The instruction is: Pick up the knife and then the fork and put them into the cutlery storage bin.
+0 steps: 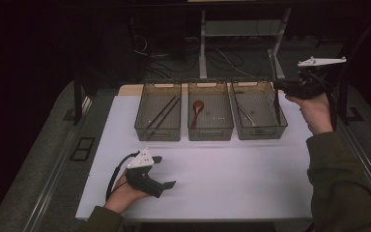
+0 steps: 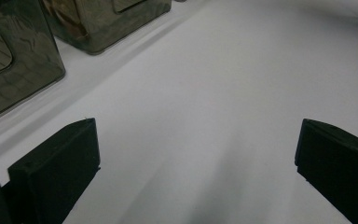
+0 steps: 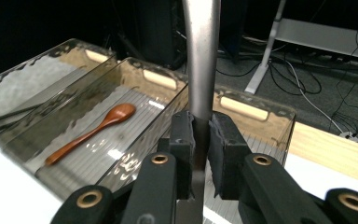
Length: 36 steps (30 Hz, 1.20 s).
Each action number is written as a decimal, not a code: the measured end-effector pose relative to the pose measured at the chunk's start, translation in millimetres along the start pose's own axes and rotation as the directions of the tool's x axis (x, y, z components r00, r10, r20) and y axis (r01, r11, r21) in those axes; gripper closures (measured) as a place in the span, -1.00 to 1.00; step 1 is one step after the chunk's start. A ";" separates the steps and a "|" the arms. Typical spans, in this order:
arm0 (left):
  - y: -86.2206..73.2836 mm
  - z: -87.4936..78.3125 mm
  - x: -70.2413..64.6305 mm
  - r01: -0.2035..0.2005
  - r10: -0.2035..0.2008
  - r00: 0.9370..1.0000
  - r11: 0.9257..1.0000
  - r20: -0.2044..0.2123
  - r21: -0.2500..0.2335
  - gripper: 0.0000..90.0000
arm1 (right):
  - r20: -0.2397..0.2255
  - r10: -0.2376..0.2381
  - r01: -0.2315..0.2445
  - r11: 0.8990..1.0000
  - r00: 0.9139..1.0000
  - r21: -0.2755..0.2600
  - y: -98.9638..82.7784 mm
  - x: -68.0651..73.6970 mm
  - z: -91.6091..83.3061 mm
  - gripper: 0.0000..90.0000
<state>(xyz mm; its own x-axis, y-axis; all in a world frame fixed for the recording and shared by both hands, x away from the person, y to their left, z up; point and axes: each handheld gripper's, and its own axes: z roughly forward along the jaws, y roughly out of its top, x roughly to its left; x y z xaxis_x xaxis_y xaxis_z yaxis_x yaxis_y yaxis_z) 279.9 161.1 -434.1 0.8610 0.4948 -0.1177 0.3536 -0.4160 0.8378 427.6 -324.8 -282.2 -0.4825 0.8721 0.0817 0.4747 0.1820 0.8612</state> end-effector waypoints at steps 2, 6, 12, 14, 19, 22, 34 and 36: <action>-0.1 0.2 0.1 -0.003 0.003 1.000 1.000 0.001 0.004 -1.00 | -0.011 0.000 0.000 1.000 1.000 -0.006 1.4 -4.6 7.0 0.76; -0.2 0.9 0.1 -0.011 0.011 1.000 1.000 0.005 0.007 -1.00 | 0.009 0.001 -0.001 0.999 1.000 0.032 -0.4 -11.8 24.0 0.76; -0.2 -0.1 0.2 -0.005 0.005 1.000 1.000 0.004 0.009 -1.00 | 0.032 -0.002 -0.002 0.994 0.999 0.109 -11.2 -17.5 46.4 0.76; -0.3 0.2 0.0 -0.008 0.008 1.000 1.000 0.005 0.007 -1.00 | 0.032 0.004 -0.008 0.991 0.999 0.137 -14.6 -18.8 51.9 0.76; -0.3 0.3 -0.3 -0.008 0.008 1.000 1.000 0.006 0.007 -1.00 | 0.048 -0.019 0.008 0.978 0.999 0.210 -21.0 -20.4 64.0 0.76; -0.3 0.4 -0.3 -0.008 0.008 1.000 1.000 0.006 0.008 -1.00 | 0.051 -0.020 0.007 0.966 0.998 0.257 -24.4 -21.8 70.1 0.76; -0.1 0.5 -0.3 -0.010 0.010 1.000 1.000 0.006 0.010 -1.00 | 0.050 -0.037 0.018 0.943 0.998 0.334 -33.3 -22.6 92.7 0.76; 0.0 0.5 -0.4 -0.011 0.011 1.000 1.000 0.007 0.010 -1.00 | 0.051 -0.037 0.017 0.940 0.998 0.342 -34.5 -22.9 96.5 0.76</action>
<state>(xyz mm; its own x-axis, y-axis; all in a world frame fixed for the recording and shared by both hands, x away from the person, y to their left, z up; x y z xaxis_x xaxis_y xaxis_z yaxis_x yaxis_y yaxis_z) 279.7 160.5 -434.3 0.8675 0.4846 -0.1123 0.3477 -0.4292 0.8336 493.3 -307.2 -362.2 -0.4613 0.8869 0.0236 0.6893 0.3415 0.6389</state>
